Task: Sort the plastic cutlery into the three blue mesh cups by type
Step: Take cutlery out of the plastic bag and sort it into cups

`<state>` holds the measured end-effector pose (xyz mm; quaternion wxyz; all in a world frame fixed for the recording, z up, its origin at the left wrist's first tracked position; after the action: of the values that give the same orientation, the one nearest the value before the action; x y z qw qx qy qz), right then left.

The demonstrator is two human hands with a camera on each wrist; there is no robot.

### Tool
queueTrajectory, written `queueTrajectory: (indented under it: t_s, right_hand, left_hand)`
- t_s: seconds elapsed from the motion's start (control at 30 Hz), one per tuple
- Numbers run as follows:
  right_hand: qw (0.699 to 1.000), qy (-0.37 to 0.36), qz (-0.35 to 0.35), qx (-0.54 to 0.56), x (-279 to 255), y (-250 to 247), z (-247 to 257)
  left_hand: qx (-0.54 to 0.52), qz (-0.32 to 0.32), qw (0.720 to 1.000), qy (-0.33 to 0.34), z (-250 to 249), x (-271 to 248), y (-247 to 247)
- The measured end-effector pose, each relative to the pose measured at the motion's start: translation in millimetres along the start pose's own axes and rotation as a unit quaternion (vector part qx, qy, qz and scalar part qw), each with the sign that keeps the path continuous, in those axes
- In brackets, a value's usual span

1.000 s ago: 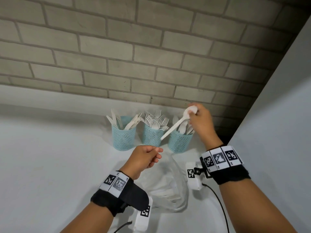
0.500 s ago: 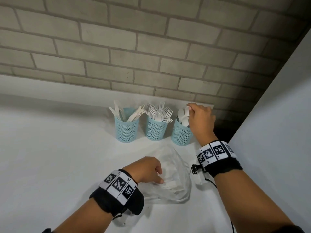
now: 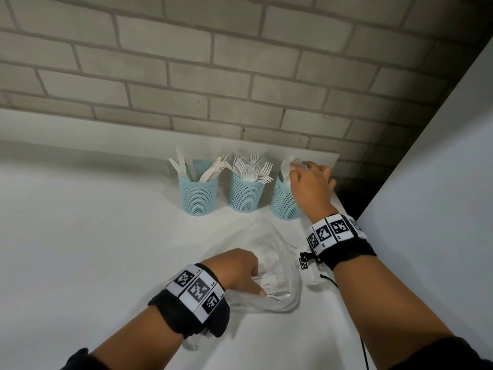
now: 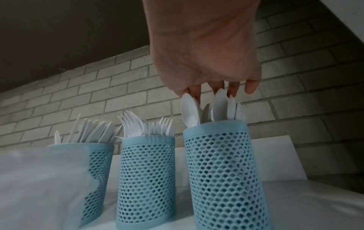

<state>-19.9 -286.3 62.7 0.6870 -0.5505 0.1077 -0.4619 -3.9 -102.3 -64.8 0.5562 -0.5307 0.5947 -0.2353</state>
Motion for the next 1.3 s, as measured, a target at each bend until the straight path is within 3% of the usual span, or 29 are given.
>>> queueTrajectory:
  t_s: [0.1,0.2,0.3,0.33,0.43,0.53,0.67,0.77,1.07,1.3]
  right_hand:
    - [0.999,0.008,0.034,-0.014,-0.5,2.6,-1.4]
    - [0.999,-0.011,0.012,-0.03,-8.0,-7.5,13.6]
    - [0.994,-0.096,-0.045,0.038,-29.9,-22.5,47.6]
    - [0.986,-0.141,-0.036,0.077,-39.8,-22.3,61.8]
    - [0.96,-0.205,0.14,0.129,-73.2,8.7,87.5]
    - [0.931,-0.159,0.327,0.044,-103.8,47.5,76.1]
    - [0.898,-0.073,0.432,-0.038,-130.1,65.4,49.0]
    - [0.891,-0.042,0.446,-0.071,-137.1,64.9,33.6]
    - [0.893,-0.042,0.442,-0.079,-140.1,50.4,23.6]
    - [0.896,-0.054,0.434,-0.074,-139.2,52.2,28.0]
  left_hand:
    - [0.019,0.001,1.0,0.009,-7.4,1.4,1.6]
    - [0.029,0.014,0.999,0.009,-13.3,1.2,3.8]
    - [0.04,0.041,0.998,0.016,-19.1,0.6,7.1]
    - [0.047,0.045,0.998,0.02,-20.8,-0.5,7.2]
    - [0.047,0.049,0.997,0.022,-21.7,0.3,10.2]
    - [0.064,0.031,0.997,0.033,-24.5,-1.4,9.7]
    - [0.081,0.017,0.996,0.032,-24.1,-1.0,8.0]
    - [0.077,0.017,0.997,0.02,-15.7,-0.2,5.2]
    - [0.027,-0.034,0.999,-0.006,14.1,-1.8,-12.0]
    - [-0.013,-0.018,1.0,0.007,24.0,-5.3,-11.1]
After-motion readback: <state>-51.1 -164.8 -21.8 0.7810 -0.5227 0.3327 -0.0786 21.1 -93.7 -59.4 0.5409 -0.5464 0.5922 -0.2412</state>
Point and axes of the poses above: each hand's wrist, its own x-axis towards the middle knuckle, its own y-axis out of the palm, z = x × y, the point moved 10 cm from there along x, towards the middle knuckle, and after that the axes turned 9 degrees about x, right-handed, at the moved point
